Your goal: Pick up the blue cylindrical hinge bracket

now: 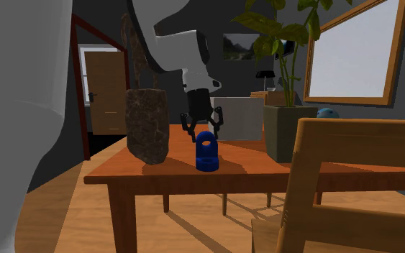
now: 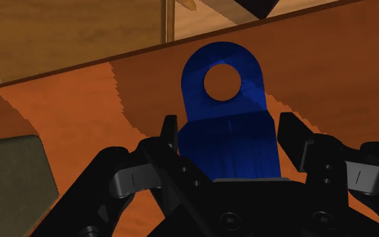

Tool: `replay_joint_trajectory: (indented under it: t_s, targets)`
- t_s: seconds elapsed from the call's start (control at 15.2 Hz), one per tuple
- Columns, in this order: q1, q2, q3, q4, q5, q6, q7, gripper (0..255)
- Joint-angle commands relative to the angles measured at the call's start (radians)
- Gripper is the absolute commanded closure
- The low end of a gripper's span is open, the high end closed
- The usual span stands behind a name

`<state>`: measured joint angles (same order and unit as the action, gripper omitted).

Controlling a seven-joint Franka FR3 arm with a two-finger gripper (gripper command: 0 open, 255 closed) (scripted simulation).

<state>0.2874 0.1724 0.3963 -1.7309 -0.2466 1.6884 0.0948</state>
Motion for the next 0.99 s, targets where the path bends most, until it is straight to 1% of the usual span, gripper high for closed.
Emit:
replay_joint_trajectory:
  t_s: [0.0, 0.46, 0.92]
  targets:
    - [0.000, 0.001, -0.001, -0.002, 0.000, 0.002, 0.000, 255]
    - [0.000, 0.002, 0.000, -0.002, 0.000, 0.002, 0.000, 255]
    - [0.003, -0.007, 0.002, 0.080, 0.006, -0.087, -0.017, 255]
